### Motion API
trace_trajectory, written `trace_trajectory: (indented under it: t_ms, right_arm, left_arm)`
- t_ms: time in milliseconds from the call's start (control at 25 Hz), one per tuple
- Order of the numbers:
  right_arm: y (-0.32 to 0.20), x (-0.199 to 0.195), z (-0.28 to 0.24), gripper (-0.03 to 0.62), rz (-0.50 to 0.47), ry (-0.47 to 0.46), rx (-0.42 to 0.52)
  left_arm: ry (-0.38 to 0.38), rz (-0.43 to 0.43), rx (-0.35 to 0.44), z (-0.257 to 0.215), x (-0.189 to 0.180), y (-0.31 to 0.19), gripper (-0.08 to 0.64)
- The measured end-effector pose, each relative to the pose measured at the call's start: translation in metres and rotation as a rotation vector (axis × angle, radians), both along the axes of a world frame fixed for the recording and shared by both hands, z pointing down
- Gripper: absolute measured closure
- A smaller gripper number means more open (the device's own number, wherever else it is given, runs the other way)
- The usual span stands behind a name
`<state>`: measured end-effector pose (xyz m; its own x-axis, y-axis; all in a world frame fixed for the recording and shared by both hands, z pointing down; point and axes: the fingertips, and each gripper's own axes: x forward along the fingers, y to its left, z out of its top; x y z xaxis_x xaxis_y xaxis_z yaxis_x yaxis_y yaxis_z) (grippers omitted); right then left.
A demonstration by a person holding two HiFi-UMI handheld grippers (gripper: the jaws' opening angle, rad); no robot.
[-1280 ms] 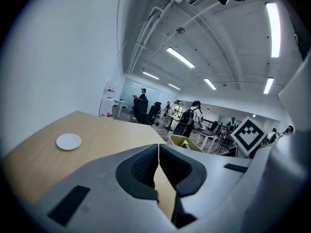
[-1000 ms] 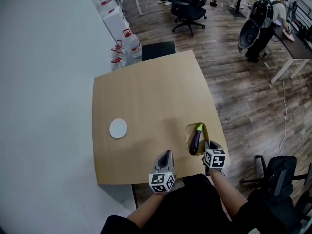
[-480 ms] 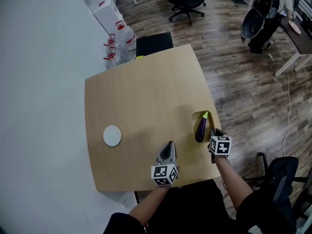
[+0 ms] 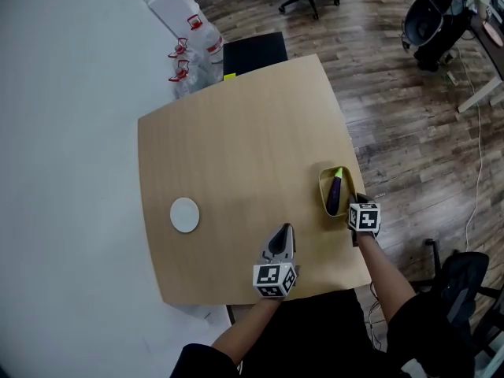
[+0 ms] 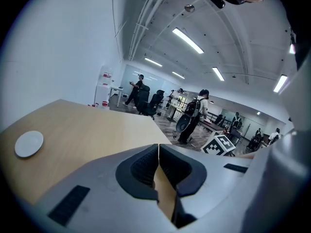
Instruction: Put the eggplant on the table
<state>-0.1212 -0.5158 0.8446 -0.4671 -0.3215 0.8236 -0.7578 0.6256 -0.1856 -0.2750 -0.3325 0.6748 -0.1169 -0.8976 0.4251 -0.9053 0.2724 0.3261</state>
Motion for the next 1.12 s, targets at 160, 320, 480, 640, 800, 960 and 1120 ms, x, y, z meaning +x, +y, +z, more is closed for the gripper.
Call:
trace_trajectory:
  t_ms: [160,320,480,640,800,960,1120]
  right_arm:
    - [-0.011,-0.003,0.015,0.529,0.011,0.039,0.002]
    - [-0.011,-0.006,0.024,0.5,0.043,0.018,-0.027]
    - [-0.015,-0.009,0.006,0.391,0.074,-0.022,-0.013]
    - [-0.013,-0.004,-0.017,0.382,0.066,-0.058,0.006]
    - [0.007,-0.005,-0.051,0.382,0.002,-0.116,0.008]
    - [0.044,-0.011,-0.085,0.382,-0.068,-0.166,0.021]
    - [0.088,-0.015,-0.118,0.383,-0.118,-0.202,0.05]
  left_arm:
    - [0.004,-0.002,-0.023,0.007,-0.006,-0.001,0.541]
    - [0.005,0.011,-0.035,0.013,-0.008,-0.002,0.541]
    - [0.004,0.015,-0.038,0.012,-0.013,-0.005,0.541]
    - [-0.001,0.017,-0.027,0.004,-0.014,-0.002,0.541]
    - [-0.008,0.013,-0.005,-0.01,-0.013,0.009,0.543]
    - [0.004,-0.013,0.025,-0.022,-0.009,0.031,0.541]
    - [0.003,-0.035,0.046,-0.036,-0.002,0.059,0.542]
